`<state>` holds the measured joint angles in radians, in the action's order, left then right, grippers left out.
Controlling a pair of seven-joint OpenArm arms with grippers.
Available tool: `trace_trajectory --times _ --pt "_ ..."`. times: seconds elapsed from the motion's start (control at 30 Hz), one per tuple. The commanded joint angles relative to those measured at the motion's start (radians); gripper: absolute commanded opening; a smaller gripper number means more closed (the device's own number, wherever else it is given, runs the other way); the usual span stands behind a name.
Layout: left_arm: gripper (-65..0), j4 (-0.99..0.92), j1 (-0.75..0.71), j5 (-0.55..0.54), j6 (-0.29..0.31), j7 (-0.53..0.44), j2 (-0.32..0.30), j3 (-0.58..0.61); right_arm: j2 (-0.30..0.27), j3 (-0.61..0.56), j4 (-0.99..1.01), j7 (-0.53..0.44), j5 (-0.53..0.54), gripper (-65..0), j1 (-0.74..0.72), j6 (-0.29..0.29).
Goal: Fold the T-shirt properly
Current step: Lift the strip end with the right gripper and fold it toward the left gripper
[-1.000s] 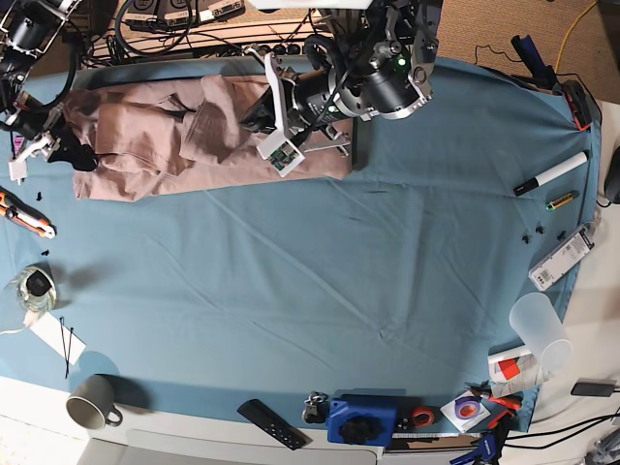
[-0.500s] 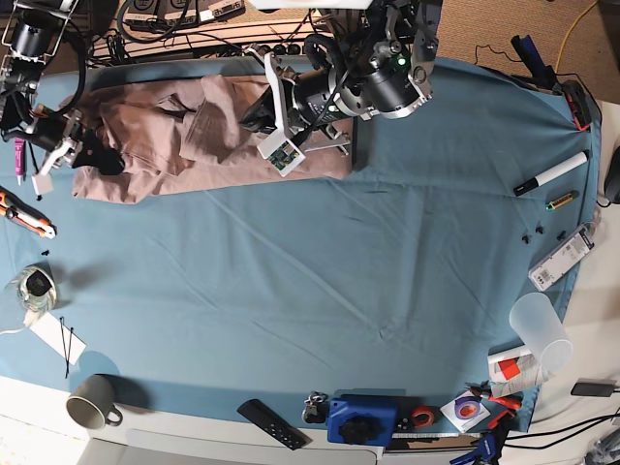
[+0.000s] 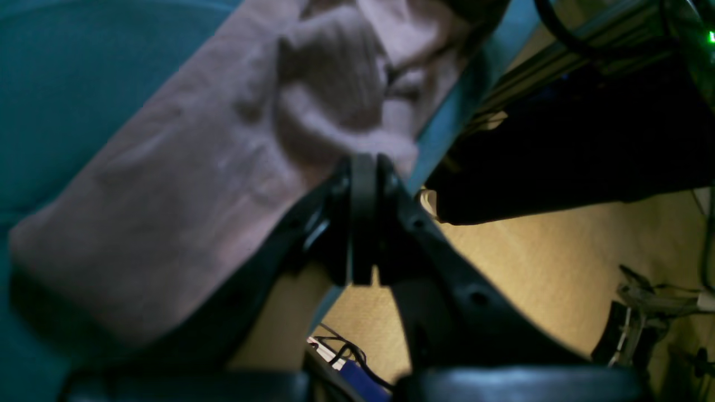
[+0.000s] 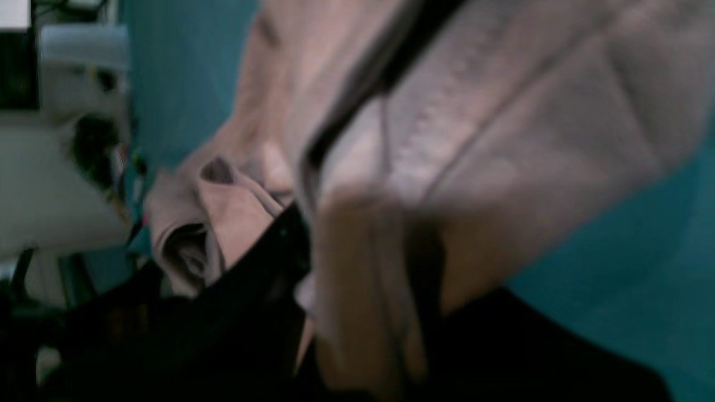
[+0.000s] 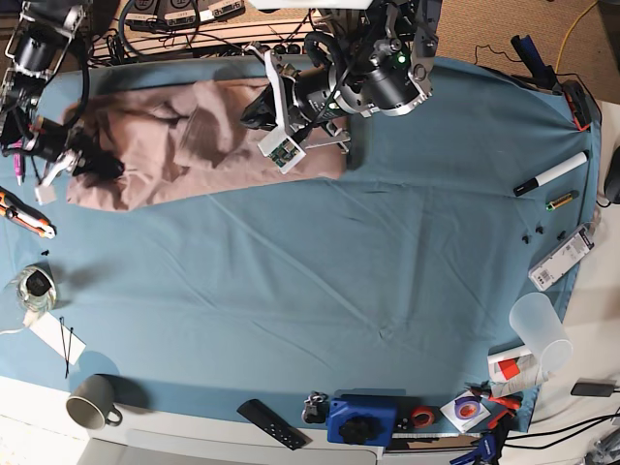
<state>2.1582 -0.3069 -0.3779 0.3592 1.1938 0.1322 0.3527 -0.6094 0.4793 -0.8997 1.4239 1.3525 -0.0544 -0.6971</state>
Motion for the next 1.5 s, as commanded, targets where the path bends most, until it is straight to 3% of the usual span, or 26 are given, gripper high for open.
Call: trace_trajectory --times 0.0,0.2,0.3,0.43,0.53,0.77,1.13,1.33,1.47 --pt "-65.0 0.017 0.002 -0.018 0.004 -0.023 0.019 0.005 -0.036 0.028 -0.017 -0.028 0.014 -65.0 -0.049 -0.001" --pt "-65.0 0.018 -0.002 0.029 0.002 -0.011 0.016 0.005 -0.037 0.046 -0.017 -0.052 -0.263 -65.0 -0.179 -0.001" --pt "-65.0 0.018 -0.010 0.087 -0.030 -0.012 0.014 0.004 -0.036 0.046 -0.023 -0.034 -0.291 -65.0 -0.218 -0.001" --pt "-65.0 0.027 -0.012 0.178 -0.083 -0.016 0.014 0.004 -0.036 0.046 -0.091 -0.028 -0.271 -65.0 -0.200 -0.001" --pt "-65.0 0.048 -0.012 0.243 -0.140 -0.035 -0.008 0.004 -0.034 0.045 -0.188 -0.028 -0.193 -65.0 -0.143 -0.001" --pt "-65.0 0.094 -0.012 0.545 -0.306 -0.053 -0.079 0.004 -0.015 0.045 -0.439 -0.028 -0.116 -65.0 0.023 -0.001" --pt "-65.0 0.102 -0.018 0.773 -0.396 -0.047 -0.117 0.004 0.136 0.045 -0.783 -0.028 0.054 -65.0 0.094 -0.001" --pt "-65.0 0.102 -0.031 0.883 -0.448 -0.034 -0.186 0.004 0.147 -0.053 -0.784 -0.028 0.019 -65.0 0.124 -0.001" --pt "-65.0 0.102 -0.046 0.939 -0.489 -0.034 -0.194 0.004 0.147 -0.165 -0.785 -0.028 0.018 -65.0 0.137 -0.001"
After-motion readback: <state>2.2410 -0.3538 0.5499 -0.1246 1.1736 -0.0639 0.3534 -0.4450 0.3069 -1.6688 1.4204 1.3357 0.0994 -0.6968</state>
